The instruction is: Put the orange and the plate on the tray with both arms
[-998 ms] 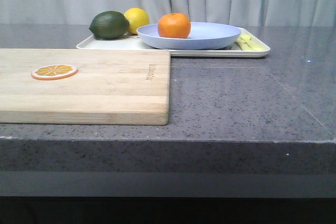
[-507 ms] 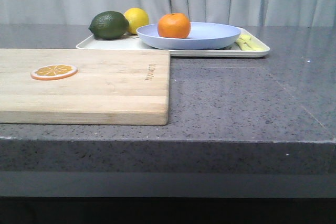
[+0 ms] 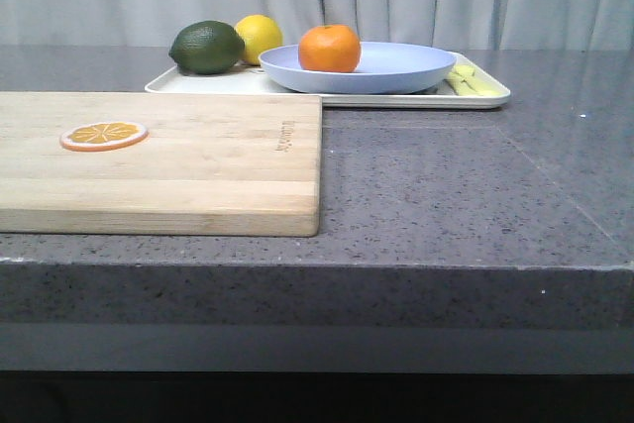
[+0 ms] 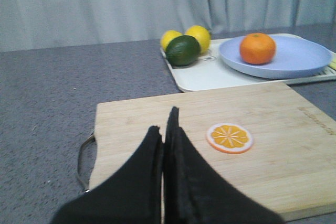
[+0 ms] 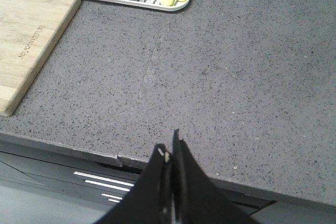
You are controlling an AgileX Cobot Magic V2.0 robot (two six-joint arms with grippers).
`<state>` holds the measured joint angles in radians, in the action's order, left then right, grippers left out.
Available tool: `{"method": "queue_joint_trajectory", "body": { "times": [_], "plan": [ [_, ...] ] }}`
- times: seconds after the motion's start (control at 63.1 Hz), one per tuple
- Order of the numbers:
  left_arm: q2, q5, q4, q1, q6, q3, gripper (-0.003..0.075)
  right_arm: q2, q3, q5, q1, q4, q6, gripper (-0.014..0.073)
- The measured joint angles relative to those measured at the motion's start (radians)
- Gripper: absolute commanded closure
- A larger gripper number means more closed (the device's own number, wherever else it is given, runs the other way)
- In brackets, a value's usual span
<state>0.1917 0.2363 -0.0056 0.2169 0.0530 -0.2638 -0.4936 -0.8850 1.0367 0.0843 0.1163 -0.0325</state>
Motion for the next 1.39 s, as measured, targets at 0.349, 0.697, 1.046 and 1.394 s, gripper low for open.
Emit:
{"method": "queue_joint_trajectory", "body": {
  "times": [0.349,0.697,1.046,1.394],
  "plan": [
    [-0.195,-0.236,-0.095,-0.112,0.0,0.271,0.074,0.0,0.0,0.002,0.0,0.0,0.0,0.0661],
    [-0.195,-0.23,-0.142,-0.132,0.0,0.271,0.074,0.0,0.0,0.002,0.0,0.0,0.0,0.0661],
    [-0.195,-0.23,-0.144,-0.127,0.0,0.271,0.074,0.0,0.0,0.002,0.0,0.0,0.0,0.0661],
    [-0.195,-0.23,-0.144,-0.127,0.0,0.271,0.074,0.0,0.0,0.002,0.0,0.0,0.0,0.0661]
  ]
}}
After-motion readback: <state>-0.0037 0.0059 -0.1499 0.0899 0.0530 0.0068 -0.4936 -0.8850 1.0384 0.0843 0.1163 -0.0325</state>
